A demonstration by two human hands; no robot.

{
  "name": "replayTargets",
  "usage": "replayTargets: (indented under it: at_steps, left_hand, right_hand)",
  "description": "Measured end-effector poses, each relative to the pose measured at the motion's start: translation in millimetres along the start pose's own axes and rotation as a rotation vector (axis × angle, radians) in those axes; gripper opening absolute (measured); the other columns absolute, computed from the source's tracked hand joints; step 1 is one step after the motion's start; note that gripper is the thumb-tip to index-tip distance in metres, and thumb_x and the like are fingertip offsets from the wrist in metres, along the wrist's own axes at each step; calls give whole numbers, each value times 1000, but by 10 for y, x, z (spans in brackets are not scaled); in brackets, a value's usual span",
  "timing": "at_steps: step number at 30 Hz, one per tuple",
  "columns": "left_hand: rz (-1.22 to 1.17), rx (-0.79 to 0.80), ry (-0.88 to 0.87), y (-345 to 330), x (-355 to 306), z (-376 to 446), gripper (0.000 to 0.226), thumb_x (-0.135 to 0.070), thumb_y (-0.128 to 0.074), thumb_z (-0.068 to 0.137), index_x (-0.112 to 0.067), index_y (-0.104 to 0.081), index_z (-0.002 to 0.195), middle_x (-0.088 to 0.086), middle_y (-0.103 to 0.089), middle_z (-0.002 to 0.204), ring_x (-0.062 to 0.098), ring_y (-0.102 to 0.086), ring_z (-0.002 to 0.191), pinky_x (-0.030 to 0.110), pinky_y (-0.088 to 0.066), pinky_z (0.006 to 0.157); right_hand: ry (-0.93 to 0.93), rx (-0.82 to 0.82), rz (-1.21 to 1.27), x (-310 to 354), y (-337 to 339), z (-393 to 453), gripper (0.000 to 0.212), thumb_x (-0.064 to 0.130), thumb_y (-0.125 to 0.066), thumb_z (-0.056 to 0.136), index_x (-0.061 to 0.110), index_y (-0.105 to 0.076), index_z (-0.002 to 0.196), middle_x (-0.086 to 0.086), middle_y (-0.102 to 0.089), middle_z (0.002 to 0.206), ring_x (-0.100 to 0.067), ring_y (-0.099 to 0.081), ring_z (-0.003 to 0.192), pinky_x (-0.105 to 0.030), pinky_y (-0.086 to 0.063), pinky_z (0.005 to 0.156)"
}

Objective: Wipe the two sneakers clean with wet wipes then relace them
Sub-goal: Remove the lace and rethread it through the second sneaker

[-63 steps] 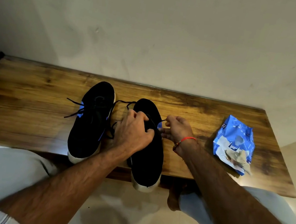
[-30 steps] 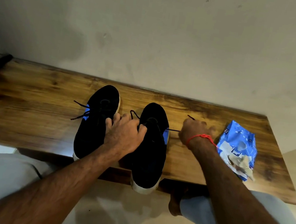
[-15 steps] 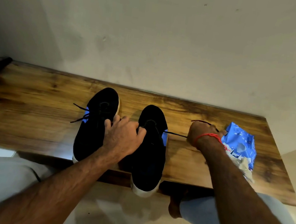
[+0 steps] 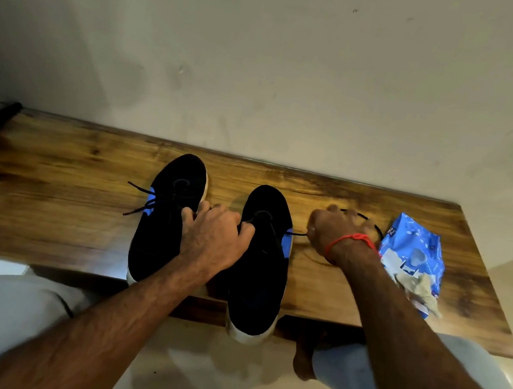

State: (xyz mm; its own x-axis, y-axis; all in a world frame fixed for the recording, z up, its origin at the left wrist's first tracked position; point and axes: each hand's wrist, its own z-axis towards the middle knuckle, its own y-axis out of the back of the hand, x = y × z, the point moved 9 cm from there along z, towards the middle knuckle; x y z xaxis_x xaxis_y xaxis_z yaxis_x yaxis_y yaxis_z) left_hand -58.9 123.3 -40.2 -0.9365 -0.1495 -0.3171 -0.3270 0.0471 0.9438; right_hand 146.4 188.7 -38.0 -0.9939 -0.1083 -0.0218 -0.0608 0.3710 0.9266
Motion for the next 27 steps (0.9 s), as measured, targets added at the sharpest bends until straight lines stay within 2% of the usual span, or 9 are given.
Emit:
replayTargets:
  at_steps: [3,8,10,12,14,19,22,24,27]
  left_hand:
    - [1,-11,13,10,-2,-7,35,-47,-38,97,-27,-51,72,-4,-57,91,21,-48,104,50,-34,98]
    - [-51,-32,9,16,5,10,37,-47,-37,99,-26,-56,74,-5,-59,86,19,-55,95,49,-40,96]
    - [-206,-2,32,-79,75,59,41,-48,-34,104,-22,-65,99,-2,-62,103,20,-59,100,45,-48,91]
    - [-355,32,26,-166,98,130,42,-46,-33,107,-21,-62,124,0,-61,122,21,-58,112,43,-51,93]
    - [-472,70,14,-209,82,191,37,-37,-39,109,-21,-62,133,1,-64,128,19,-58,120,38,-50,99]
    - [-628,64,135,-298,219,228,20,-32,-68,96,-27,-71,116,-1,-72,106,14,-66,101,36,-58,86]
    - [-567,-28,78,-257,198,245,11,-24,-76,90,-20,-71,99,-4,-69,87,12,-67,86,21,-54,71]
    - [-539,-79,24,-212,136,225,10,-21,-75,91,-20,-65,94,-5,-65,87,10,-65,82,15,-47,64]
    - [-494,-68,8,-235,98,217,12,-24,-69,95,-23,-58,99,-2,-62,96,12,-61,85,21,-47,67]
  right_hand:
    - [184,-39,38,429,-111,-67,29,40,-54,97,30,-54,125,-5,-50,134,-37,-35,131,-62,-28,106]
    - [134,-22,170,346,-107,-9,17,26,-55,98,28,-60,114,-6,-59,127,-35,-41,129,-59,-31,108]
    - [170,-23,210,360,-106,14,7,29,-55,97,28,-59,104,-3,-62,120,-33,-43,125,-57,-31,106]
    - [186,-39,294,376,-104,20,12,38,-56,96,29,-61,103,2,-64,116,-29,-45,119,-54,-33,101]
    - [217,-61,321,411,-115,24,16,43,-56,96,30,-63,103,3,-65,113,-27,-48,117,-51,-36,98]
    - [273,-132,348,493,-131,30,9,34,-59,96,26,-60,92,0,-65,100,-26,-57,102,-46,-47,91]
    - [297,-127,361,521,-158,35,8,31,-59,95,27,-57,88,-1,-64,101,-26,-58,100,-47,-50,88]
    - [311,-117,359,528,-173,44,8,31,-58,95,27,-56,88,-1,-64,101,-26,-57,100,-47,-50,88]
    - [303,-122,390,499,-180,70,6,30,-58,94,26,-57,90,0,-64,99,-25,-57,99,-47,-50,88]
